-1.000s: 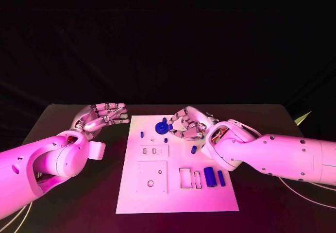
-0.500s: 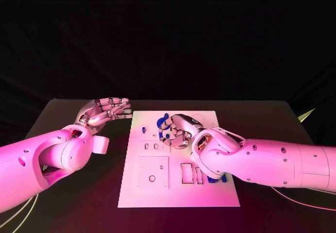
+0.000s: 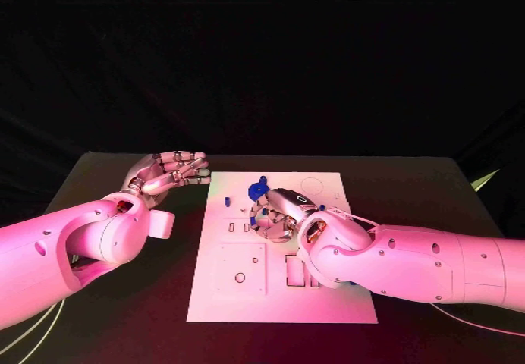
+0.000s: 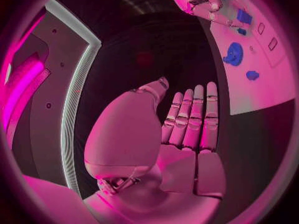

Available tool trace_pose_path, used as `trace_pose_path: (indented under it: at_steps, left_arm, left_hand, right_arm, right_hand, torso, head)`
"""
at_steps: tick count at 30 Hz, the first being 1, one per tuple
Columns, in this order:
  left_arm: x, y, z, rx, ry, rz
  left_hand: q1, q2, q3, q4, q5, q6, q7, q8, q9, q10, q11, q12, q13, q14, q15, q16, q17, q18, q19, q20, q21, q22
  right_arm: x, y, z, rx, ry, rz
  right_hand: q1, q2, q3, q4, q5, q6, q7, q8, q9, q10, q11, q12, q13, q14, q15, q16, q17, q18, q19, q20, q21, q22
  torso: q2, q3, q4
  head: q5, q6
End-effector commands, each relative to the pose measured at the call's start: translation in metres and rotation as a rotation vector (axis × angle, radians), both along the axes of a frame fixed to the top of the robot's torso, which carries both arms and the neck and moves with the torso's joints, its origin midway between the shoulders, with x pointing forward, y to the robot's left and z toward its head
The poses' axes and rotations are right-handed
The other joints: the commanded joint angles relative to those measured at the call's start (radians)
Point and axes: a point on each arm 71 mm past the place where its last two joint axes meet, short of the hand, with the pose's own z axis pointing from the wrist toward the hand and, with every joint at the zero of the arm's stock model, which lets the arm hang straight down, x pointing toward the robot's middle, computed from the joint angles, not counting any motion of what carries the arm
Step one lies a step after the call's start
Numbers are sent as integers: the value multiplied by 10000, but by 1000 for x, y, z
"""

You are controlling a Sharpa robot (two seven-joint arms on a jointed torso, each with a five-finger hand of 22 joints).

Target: Assemble the parts on the task board

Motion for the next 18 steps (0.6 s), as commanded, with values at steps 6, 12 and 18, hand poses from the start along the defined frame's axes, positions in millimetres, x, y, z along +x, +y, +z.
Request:
trace_pose_path:
  at_steps: [6,12,18]
  left_arm:
    - [0,-3,1,-47,-65,-160]
    - [0,-3,1,-48,-62,-167]
    - [0,-3,1,-45,-56,-163]
  left_hand:
    - [-100,-23,-8,26,-37,-44,327,-39,-15,13,27,-42,-8,-28,8,-67,17,94,-83,-17,-40,-17]
    - [-101,-22,-7,25,-37,-44,327,-39,-14,12,26,-42,-8,-28,9,-67,20,93,-91,-15,-44,-20]
    - [-101,-22,-7,25,-37,-44,327,-39,-14,12,26,-42,-8,-28,9,-67,20,93,-91,-15,-44,-20]
  right_arm:
    - [0,2,-4,-483,-206,98]
    - [0,4,-7,-553,-236,111]
    - [1,4,-8,-667,-227,115]
  right_hand:
    - [-126,-33,20,-72,-38,43,-55,430,440,652,-53,-54,2232,1041,-34,63,2632,-68,1065,-56,46,2630]
    - [-267,-130,-7,-56,-41,23,-53,450,446,658,-51,-49,2238,1041,-34,63,2632,-68,1065,-59,46,2630]
    - [-368,-222,-32,-47,-43,-14,-46,451,442,644,-47,-71,2223,1041,-32,63,2632,-68,1065,-59,46,2630]
  torso:
    - [-4,-9,25]
    - [-8,-8,4]
    - [-14,-13,1]
  head:
    - [74,-73]
    - [93,-69]
    - [98,-104]
